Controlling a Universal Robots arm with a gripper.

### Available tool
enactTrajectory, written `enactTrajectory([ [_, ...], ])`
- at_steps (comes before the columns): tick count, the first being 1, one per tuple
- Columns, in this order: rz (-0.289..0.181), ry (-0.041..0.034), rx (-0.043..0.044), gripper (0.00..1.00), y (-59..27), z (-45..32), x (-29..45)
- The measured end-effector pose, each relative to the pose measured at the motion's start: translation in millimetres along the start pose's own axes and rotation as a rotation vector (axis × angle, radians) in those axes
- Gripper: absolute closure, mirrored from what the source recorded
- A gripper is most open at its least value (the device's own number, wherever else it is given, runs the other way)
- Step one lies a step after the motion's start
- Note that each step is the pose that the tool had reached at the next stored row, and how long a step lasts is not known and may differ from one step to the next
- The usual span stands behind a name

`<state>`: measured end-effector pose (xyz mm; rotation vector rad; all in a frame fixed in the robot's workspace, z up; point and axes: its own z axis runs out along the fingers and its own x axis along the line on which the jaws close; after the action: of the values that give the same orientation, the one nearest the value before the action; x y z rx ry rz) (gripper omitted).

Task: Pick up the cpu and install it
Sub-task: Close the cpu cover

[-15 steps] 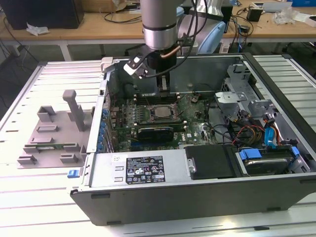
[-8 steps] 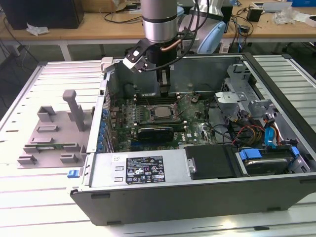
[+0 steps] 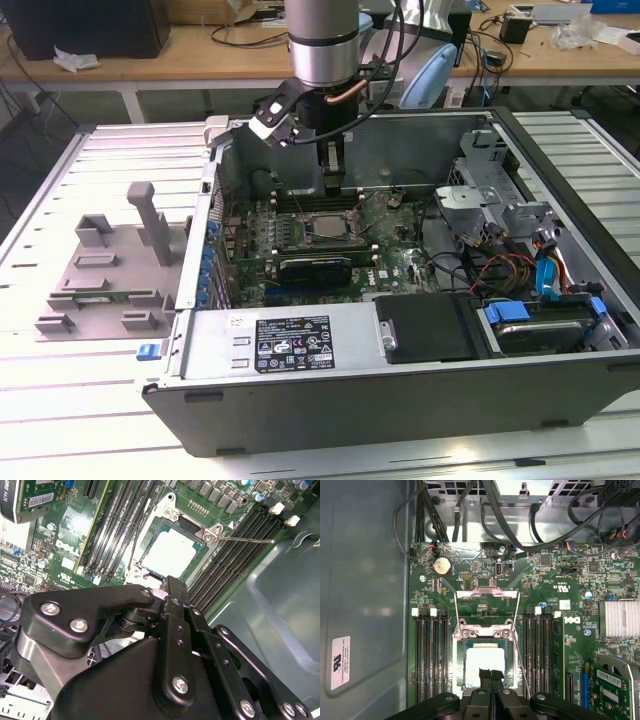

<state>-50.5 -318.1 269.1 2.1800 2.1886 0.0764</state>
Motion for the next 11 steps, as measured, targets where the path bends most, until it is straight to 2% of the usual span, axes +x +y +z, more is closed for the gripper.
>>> enactTrajectory([
  [3,0.0,0.0001,0.0001,0.89,0.0,0.0,0.0],
  [7,0.0,0.0,0.0014,0.89,6.7,0.5,0.0],
  [9,0.0,0.0,0.0041,0.89,13.2,0.9,-0.1],
  [11,0.0,0.0001,0.0084,0.89,27.2,1.9,-0.1],
])
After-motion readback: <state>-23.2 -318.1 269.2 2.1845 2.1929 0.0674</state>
